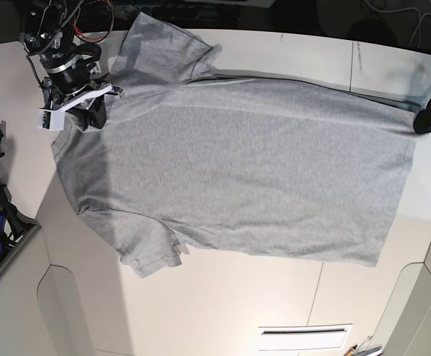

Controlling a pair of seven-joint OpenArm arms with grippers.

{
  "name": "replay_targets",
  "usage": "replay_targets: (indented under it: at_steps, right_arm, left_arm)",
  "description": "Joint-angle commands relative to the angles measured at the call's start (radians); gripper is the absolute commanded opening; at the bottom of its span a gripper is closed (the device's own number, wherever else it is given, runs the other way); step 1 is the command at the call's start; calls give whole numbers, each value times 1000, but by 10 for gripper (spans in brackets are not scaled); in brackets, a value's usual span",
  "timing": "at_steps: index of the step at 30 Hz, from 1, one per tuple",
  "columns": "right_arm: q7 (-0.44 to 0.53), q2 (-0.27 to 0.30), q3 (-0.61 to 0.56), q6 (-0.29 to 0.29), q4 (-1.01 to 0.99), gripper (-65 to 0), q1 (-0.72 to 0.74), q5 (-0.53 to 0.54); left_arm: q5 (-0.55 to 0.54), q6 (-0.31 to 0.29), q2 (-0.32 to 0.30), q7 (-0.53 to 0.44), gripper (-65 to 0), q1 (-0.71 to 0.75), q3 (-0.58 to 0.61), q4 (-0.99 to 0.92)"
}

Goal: Fold the T-shirt properly
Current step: 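Lower the held shirt edge back onto the table with both grippers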

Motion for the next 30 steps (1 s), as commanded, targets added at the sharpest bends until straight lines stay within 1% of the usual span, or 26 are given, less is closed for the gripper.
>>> replay_targets:
  at_steps: [1,6,10,12,22,23,24,25,26,27,28,30]
  right_arm:
    - [30,8,3,4,16,-650,13,0]
    - [39,8,3,0,16,-650,24,-25]
    - [60,8,3,-42,15,-650,25,-47]
    - [64,8,3,-45,15,-650,27,-58]
    - [73,8,3,-43,15,-650,27,-57]
    - [72,8,3,-43,15,-650,27,-58]
    - [73,8,3,-43,15,-597,27,-58]
    - [73,8,3,-43,15,-511,27,-58]
    - [73,8,3,-43,15,-436,27,-58]
    - [73,8,3,-43,15,-386,27,-58]
    - [78,8,3,-43,16,-370,27,-58]
    - [95,8,3,-43,18,-370,27,-58]
  left_arm:
    - [-20,-9,-23,-22,-650,-12,-8,11]
    - [-16,-9,-23,-31,-650,-26,-8,11]
    - [18,-9,-23,-64,-650,-26,-8,11]
    - [37,-9,-23,-82,-650,-26,-8,11]
    - [38,-9,-23,-80,-650,-26,-8,11]
    - [38,-9,-23,-80,-609,-26,-8,11]
    - [38,-9,-23,-81,-525,-26,-8,11]
    - [38,-9,-23,-81,-451,-26,-8,11]
    - [39,-9,-23,-81,-397,-26,-8,11]
    - [39,-9,-23,-81,-367,-26,-8,11]
    - [38,-9,-23,-81,-362,-26,-8,11]
    - [38,-9,-23,-81,-362,-26,-8,11]
